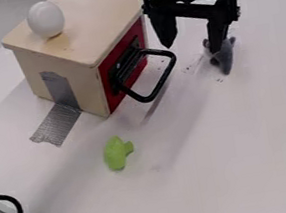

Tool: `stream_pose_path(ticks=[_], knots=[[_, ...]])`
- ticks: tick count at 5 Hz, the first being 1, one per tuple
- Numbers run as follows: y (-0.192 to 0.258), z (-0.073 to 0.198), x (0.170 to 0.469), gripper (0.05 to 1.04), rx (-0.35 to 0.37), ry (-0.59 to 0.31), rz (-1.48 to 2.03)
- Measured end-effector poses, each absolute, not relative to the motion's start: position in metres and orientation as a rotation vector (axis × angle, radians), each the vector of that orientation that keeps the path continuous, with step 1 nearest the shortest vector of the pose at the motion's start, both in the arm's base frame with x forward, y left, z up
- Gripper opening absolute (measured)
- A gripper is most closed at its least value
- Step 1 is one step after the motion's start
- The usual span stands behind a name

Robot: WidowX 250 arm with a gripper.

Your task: Move the grey object to the right side of the broccoli

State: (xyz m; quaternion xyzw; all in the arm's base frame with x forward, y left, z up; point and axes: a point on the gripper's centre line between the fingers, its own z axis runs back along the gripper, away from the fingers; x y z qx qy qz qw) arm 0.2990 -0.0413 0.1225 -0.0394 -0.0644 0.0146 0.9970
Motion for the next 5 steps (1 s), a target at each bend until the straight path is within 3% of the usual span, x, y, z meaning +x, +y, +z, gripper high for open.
stream_pose_path(ticks=[1,2,5], knots=[[-0.041,0.114,0.297,0.997,-0.075,-0.100,0.033],[-0.036,0.100,0.319,0.997,-0.063,-0.073,0.044],[-0.031,0.062,0.413,0.997,-0.058,-0.074,0.053]])
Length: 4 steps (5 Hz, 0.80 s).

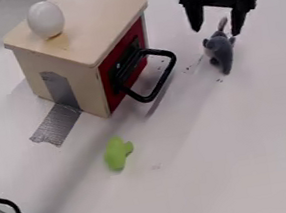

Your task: Move the grey object to the right side of the broccoli

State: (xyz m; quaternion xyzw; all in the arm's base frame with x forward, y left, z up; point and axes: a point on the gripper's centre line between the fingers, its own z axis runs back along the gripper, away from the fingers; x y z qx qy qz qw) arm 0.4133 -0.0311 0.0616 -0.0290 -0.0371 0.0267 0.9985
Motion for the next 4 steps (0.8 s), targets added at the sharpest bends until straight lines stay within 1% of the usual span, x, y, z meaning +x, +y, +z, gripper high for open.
stream_pose_path(ticks=[2,3,4], knots=[[-0.038,0.025,0.413,0.997,-0.079,-0.002,0.066],[-0.037,0.020,0.410,0.964,-0.062,0.011,0.068],[-0.033,0.019,0.409,0.703,-0.039,0.013,0.067]])
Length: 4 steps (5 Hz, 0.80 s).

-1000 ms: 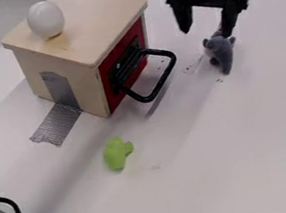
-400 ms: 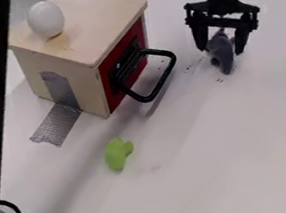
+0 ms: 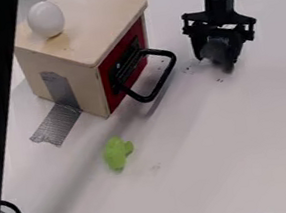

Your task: Move the grey object to the right side of the broccoli

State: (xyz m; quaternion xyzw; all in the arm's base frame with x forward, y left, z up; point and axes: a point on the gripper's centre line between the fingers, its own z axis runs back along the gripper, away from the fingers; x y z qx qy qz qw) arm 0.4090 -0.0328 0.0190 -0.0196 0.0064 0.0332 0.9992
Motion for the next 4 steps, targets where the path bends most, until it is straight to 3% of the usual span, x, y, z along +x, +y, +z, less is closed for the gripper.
stream_pose_path(ticks=[1,2,3,4], knots=[[-0.034,0.043,0.410,0.498,-0.040,-0.023,0.059],[-0.040,0.094,0.399,0.394,-0.081,-0.113,0.052],[-0.053,0.115,0.361,0.359,-0.107,-0.117,0.026],[-0.070,0.113,0.311,0.356,-0.116,-0.063,-0.029]])
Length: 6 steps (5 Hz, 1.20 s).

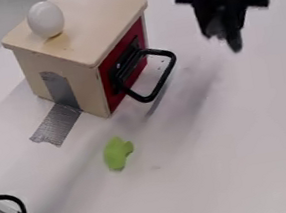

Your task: Move the grey object to the right side of the broccoli

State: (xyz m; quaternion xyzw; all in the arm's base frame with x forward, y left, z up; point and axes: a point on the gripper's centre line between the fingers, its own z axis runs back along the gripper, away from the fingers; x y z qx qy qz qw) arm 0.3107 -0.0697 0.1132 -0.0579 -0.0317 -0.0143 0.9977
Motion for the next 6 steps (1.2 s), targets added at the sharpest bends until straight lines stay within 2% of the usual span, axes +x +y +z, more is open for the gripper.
stream_pose_path(ticks=[1,2,3,4,5,6], knots=[[-0.080,0.088,0.259,0.356,-0.115,-0.008,-0.059],[-0.091,0.059,0.221,0.356,-0.065,0.040,-0.098],[-0.091,0.046,0.219,0.402,-0.062,0.032,-0.079],[-0.090,0.039,0.220,0.721,-0.047,0.026,-0.061],[-0.089,0.048,0.217,0.982,-0.007,0.012,-0.073],[-0.086,0.084,0.219,1.001,0.013,-0.059,-0.093]])
